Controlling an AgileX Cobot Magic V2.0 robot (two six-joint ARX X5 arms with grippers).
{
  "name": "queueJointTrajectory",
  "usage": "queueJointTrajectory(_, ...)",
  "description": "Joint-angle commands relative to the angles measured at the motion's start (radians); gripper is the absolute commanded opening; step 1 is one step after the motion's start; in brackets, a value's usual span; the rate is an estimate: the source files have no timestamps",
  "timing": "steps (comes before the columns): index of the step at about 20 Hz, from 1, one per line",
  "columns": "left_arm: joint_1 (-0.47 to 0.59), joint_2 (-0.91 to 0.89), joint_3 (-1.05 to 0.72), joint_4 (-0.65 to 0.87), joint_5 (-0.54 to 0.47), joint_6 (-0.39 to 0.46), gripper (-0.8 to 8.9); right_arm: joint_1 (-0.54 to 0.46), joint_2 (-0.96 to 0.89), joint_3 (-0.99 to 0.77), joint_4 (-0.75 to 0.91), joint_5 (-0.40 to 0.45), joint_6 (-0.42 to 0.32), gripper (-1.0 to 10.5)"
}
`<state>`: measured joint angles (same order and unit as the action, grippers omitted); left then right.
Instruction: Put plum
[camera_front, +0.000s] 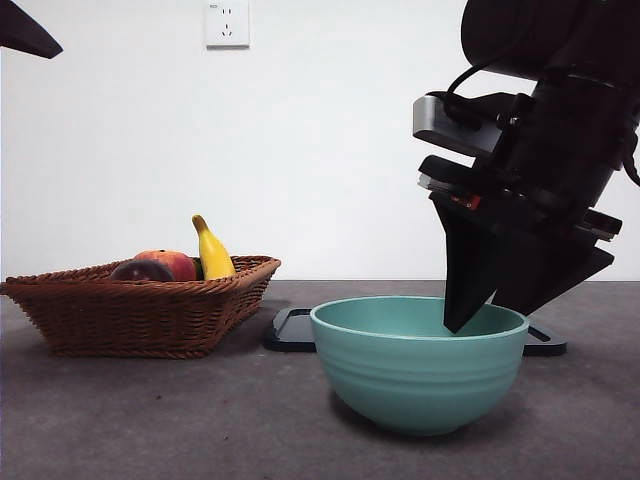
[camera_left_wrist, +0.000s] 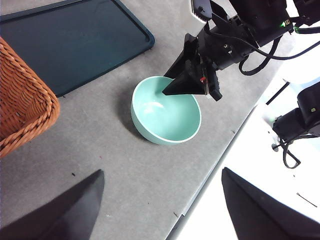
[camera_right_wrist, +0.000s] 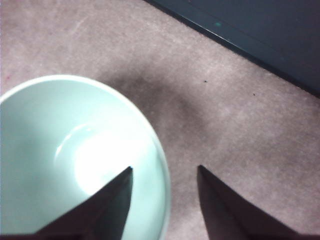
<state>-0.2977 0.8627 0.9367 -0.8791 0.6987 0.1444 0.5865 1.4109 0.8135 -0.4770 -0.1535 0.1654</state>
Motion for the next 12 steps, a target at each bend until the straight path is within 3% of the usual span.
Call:
queueJointTrajectory(1,-0.004,0.006,0.018,0.007,0.005,0.012,3.72,0.007,0.008,0.01,0.003,0.002,0.016,2.2)
queueJointTrajectory(12,-0.004,0.006,0.018,0.008,0.005,0.012,3.72,-0.037,-0.295,0.162,-0.191,0.045,-0.02,2.2)
